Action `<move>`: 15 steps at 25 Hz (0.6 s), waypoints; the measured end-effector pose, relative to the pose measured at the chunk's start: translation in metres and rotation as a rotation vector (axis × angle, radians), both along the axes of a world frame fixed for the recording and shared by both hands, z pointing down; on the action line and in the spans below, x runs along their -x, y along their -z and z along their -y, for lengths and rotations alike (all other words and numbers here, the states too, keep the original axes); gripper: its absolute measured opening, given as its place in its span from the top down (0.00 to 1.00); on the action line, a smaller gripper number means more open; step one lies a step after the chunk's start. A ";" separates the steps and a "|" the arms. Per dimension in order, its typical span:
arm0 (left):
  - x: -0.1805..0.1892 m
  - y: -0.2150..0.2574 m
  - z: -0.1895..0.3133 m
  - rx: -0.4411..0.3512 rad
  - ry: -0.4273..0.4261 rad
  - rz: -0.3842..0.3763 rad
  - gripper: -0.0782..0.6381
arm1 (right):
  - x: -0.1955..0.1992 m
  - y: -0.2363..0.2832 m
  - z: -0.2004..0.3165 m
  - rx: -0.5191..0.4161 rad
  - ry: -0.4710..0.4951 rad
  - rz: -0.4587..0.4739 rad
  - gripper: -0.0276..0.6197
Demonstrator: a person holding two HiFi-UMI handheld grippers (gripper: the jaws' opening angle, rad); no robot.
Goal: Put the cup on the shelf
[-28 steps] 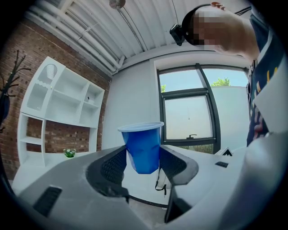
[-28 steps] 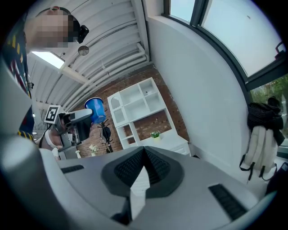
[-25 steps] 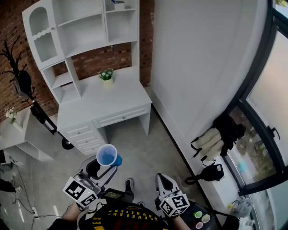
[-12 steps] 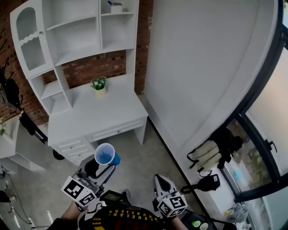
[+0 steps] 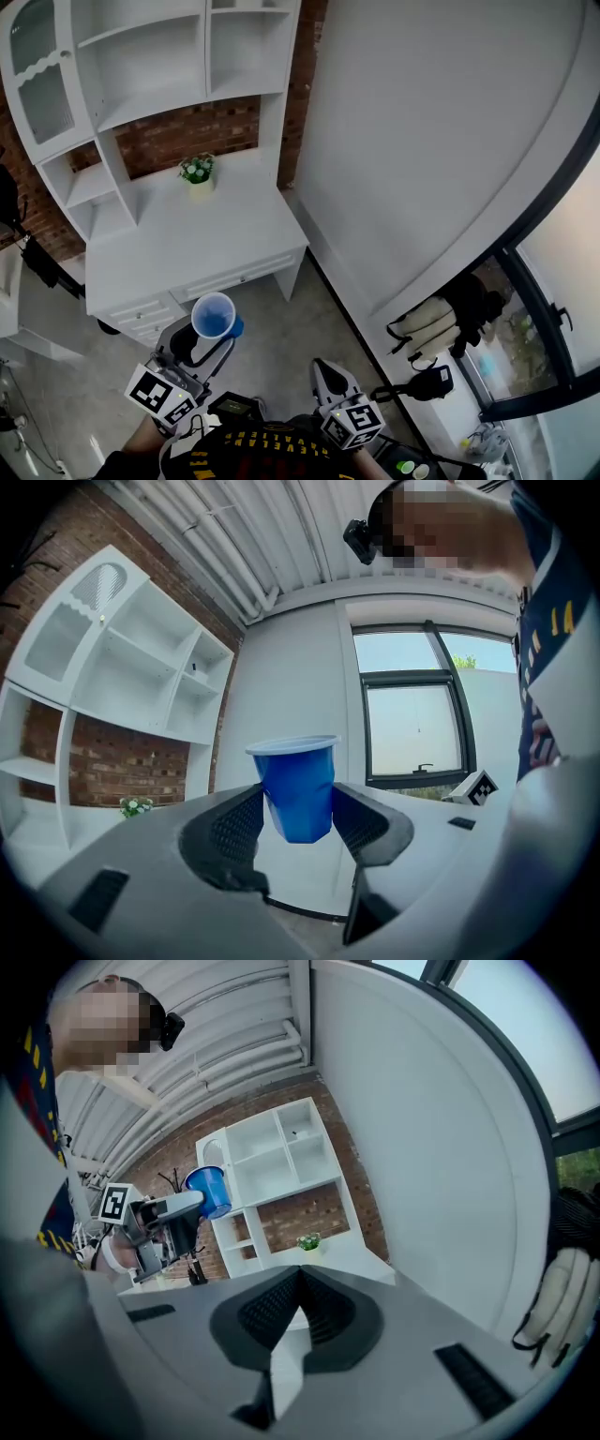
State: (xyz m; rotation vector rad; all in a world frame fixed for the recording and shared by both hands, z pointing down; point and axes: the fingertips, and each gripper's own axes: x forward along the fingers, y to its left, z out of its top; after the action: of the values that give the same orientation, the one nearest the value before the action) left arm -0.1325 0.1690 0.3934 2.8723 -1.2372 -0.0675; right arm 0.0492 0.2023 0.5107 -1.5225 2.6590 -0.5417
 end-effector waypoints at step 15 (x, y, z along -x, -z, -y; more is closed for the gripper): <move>-0.018 -0.012 0.098 0.034 0.119 0.023 0.57 | -0.019 -0.019 0.119 0.014 0.119 0.007 0.97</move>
State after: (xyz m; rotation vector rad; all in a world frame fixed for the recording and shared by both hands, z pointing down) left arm -0.1144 0.0711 0.4051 2.7765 -1.3981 -0.0149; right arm 0.0679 0.0831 0.5300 -1.3692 2.7592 -0.5718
